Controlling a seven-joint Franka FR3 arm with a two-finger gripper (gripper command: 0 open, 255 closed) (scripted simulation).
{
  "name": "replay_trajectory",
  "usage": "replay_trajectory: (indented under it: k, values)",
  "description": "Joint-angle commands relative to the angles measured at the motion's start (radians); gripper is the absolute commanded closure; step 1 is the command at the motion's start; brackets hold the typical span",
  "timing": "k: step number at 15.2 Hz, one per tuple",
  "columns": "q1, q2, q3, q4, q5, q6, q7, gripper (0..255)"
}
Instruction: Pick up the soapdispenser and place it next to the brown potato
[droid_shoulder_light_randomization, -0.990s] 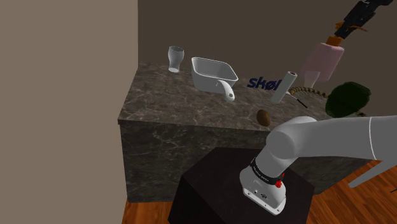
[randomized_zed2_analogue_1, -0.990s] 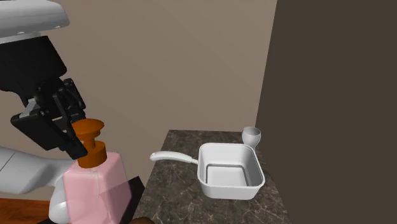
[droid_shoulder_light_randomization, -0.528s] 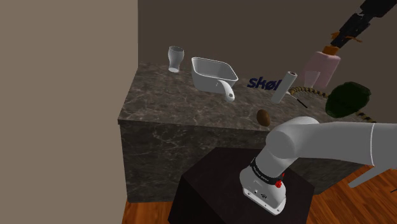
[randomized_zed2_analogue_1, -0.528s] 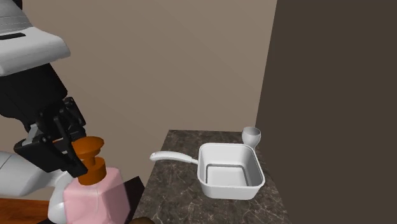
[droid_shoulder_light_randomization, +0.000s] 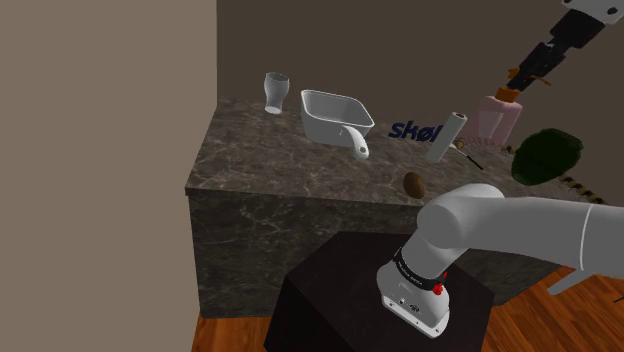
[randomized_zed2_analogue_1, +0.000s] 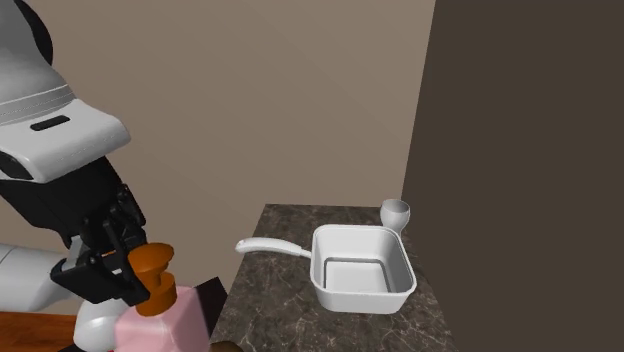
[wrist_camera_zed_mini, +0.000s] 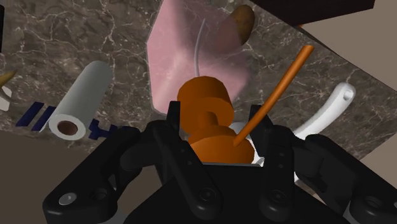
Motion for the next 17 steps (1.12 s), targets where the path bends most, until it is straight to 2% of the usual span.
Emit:
replay_trajectory:
  k: [1,17]
  values:
    - [-0.007,-0.023,-0.002,-0.044,-0.006,0.022,0.003,255]
    - [-0.058,-0.166,-0.047,-0.332,-0.068,0.169,0.012,255]
